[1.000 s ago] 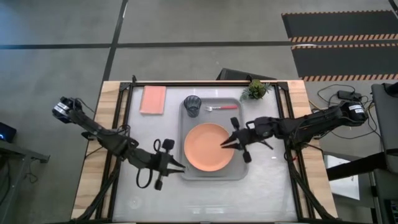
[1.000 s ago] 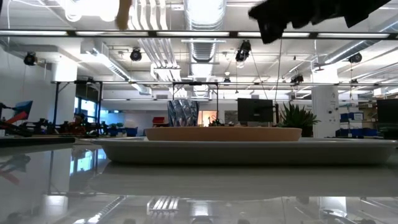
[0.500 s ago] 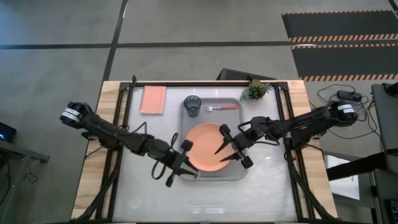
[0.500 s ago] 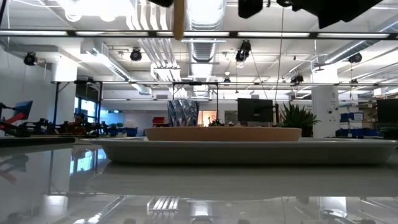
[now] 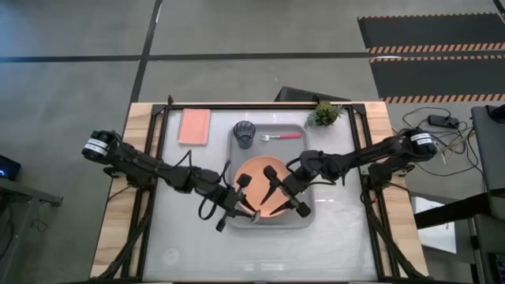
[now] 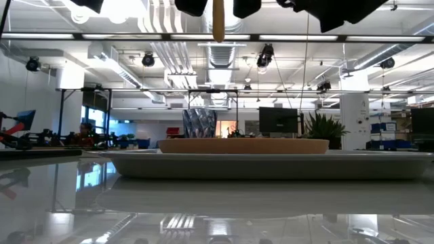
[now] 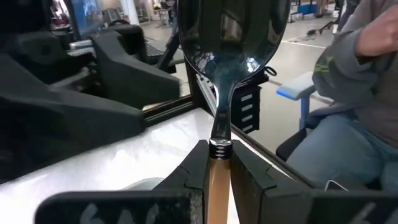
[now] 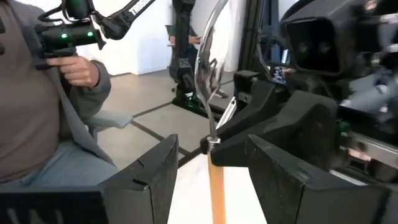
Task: Pick and place plate/cup/fork/spoon on tray
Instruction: Put the orange spoon on the gray tray to the bottom of the pink fork
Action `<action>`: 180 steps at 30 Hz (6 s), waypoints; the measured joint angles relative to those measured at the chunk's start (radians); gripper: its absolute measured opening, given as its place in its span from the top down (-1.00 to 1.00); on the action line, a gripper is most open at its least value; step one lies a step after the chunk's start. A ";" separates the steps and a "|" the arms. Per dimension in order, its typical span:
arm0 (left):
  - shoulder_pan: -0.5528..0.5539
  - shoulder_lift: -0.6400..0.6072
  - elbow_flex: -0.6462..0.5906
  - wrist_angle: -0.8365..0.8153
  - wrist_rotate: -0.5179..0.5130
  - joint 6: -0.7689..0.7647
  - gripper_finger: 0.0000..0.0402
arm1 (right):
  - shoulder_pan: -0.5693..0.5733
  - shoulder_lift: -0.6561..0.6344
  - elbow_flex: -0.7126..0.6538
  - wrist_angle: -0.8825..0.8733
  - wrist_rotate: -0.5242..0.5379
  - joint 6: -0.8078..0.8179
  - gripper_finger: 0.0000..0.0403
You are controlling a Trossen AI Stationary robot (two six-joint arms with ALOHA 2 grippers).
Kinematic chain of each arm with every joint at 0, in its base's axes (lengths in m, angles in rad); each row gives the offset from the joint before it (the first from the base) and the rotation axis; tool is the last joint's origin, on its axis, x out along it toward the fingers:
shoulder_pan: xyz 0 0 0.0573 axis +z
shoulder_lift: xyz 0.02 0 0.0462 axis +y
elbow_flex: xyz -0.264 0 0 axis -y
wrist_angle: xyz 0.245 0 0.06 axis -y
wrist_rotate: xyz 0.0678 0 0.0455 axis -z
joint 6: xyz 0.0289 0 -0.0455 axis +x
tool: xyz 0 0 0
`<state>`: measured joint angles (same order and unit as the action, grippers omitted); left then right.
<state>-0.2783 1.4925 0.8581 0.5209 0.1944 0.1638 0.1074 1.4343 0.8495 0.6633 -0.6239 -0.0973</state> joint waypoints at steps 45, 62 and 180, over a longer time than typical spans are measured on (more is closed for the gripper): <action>0.036 -0.006 -0.013 0.043 -0.043 -0.111 0.78 | -0.008 0.127 0.165 -0.033 -0.103 -0.058 0.96; 0.038 -0.061 -0.015 -0.099 -0.047 -0.100 0.17 | -0.014 0.105 0.165 -0.108 -0.118 -0.017 0.96; 0.021 -0.695 -0.373 -0.224 -0.850 -0.130 0.08 | -0.560 0.274 0.157 -0.919 0.594 -0.168 0.96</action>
<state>-0.2573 0.7979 0.4847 0.2970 -0.6552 0.0334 -0.4526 1.7087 1.0069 -0.2562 -0.0302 -0.2652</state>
